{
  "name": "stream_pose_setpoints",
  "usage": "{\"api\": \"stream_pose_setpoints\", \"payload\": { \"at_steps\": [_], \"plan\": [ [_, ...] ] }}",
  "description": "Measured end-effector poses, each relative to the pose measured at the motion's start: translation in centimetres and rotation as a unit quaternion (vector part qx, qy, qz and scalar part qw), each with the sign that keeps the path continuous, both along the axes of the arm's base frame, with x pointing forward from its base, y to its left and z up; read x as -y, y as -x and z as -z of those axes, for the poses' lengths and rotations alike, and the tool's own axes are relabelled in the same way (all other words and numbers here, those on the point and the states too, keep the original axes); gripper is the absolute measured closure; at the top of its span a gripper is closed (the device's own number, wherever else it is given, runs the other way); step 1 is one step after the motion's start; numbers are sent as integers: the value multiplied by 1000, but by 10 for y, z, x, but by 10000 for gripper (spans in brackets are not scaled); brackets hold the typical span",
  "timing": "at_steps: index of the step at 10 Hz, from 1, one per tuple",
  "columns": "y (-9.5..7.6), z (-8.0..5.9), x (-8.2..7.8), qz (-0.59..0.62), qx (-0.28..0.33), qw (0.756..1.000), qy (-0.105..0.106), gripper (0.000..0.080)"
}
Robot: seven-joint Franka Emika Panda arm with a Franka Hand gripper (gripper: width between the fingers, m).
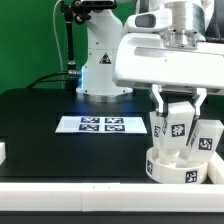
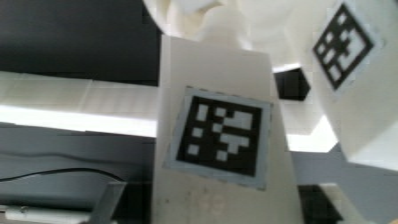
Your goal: Assemble stool
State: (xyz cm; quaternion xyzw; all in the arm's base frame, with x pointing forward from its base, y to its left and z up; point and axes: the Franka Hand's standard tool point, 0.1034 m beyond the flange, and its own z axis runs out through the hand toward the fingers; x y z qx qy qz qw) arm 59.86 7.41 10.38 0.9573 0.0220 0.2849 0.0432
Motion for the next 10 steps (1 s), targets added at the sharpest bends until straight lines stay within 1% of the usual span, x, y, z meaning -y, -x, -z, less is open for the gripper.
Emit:
{"api": "stream_pose_setpoints", "payload": {
  "at_steps": [3, 4, 6, 8, 10],
  "plan": [
    [0, 0, 2, 0, 0, 1000, 1, 472],
    [-1, 0, 7, -1, -1, 1000, 4, 472],
    [-2, 0, 12, 0, -1, 1000, 6, 472],
    [-3, -1, 13, 1, 0, 1000, 6, 472],
    [-2, 2, 11, 0, -2, 1000, 7, 472]
  ]
}}
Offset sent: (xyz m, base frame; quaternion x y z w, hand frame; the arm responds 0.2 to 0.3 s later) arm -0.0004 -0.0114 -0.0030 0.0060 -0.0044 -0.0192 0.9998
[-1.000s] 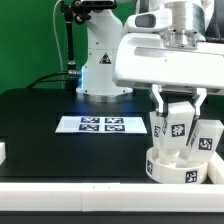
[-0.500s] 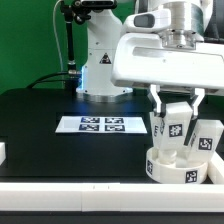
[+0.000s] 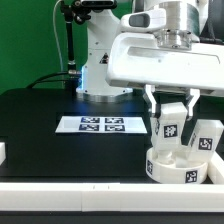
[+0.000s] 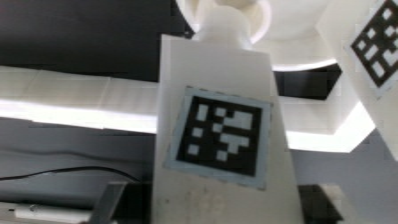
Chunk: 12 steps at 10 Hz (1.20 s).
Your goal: Assemble stool
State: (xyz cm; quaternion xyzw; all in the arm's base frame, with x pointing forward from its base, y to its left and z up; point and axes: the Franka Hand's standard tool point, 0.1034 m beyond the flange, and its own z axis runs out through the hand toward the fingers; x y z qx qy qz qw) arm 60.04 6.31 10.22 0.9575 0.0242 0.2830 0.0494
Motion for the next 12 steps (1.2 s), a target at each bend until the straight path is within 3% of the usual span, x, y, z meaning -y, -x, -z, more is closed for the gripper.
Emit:
{"api": "stream_pose_setpoints", "payload": {
  "at_steps": [12],
  "plan": [
    [13, 20, -6, -7, 16, 1000, 13, 472]
  ]
}}
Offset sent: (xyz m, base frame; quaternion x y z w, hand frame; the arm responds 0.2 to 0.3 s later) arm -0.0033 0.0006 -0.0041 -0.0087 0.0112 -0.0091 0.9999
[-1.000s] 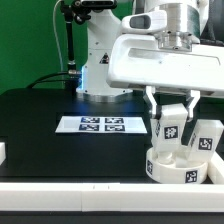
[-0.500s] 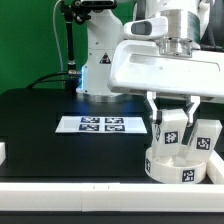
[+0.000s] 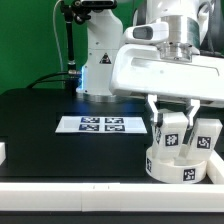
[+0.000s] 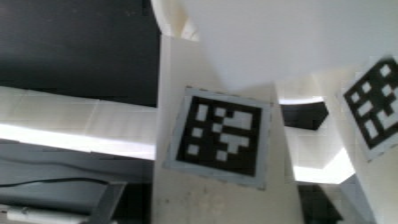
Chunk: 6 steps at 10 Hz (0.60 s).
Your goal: Assemble stool
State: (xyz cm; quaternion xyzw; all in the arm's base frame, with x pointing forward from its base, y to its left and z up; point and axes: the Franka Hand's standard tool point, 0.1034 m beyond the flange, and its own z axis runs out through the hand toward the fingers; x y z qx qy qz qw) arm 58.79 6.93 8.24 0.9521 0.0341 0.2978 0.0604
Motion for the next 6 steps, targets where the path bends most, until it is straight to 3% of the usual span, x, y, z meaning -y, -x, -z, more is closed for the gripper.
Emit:
{"api": "stream_pose_setpoints", "payload": {
  "at_steps": [5, 6],
  "plan": [
    [1, 3, 1, 8, -9, 1000, -3, 472],
    [1, 3, 1, 8, -10, 1000, -3, 283]
  ]
}}
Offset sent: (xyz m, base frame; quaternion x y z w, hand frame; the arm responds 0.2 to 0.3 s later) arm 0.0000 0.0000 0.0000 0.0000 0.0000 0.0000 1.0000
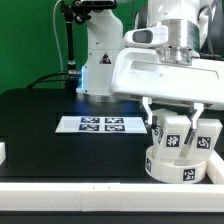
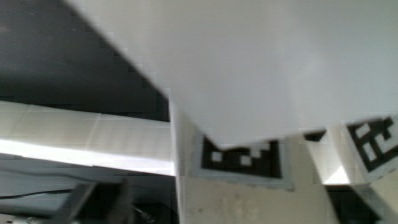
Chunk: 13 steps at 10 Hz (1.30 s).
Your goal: Assemble stool
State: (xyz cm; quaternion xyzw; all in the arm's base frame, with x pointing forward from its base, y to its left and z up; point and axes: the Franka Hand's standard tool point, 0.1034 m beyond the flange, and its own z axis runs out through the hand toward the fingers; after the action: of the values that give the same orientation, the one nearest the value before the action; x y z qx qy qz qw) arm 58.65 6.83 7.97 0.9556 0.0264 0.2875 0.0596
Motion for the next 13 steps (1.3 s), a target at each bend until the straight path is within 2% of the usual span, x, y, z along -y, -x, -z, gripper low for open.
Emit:
{"api": "stream_pose_setpoints", "payload": {
  "at_steps": [1, 2, 7, 9, 11, 13],
  "plan": [
    [-1, -5, 1, 4, -6, 1000, -6, 191],
    [-3, -14, -1, 5, -8, 1000, -12, 162],
    [-13, -45, -1, 6, -37, 999, -32, 151],
    [-18, -45, 0, 8, -40, 999, -33, 151],
    [-17, -42, -2, 8, -57, 998, -36, 151],
    [-14, -38, 4, 4, -82, 996, -34, 151]
  ]
}}
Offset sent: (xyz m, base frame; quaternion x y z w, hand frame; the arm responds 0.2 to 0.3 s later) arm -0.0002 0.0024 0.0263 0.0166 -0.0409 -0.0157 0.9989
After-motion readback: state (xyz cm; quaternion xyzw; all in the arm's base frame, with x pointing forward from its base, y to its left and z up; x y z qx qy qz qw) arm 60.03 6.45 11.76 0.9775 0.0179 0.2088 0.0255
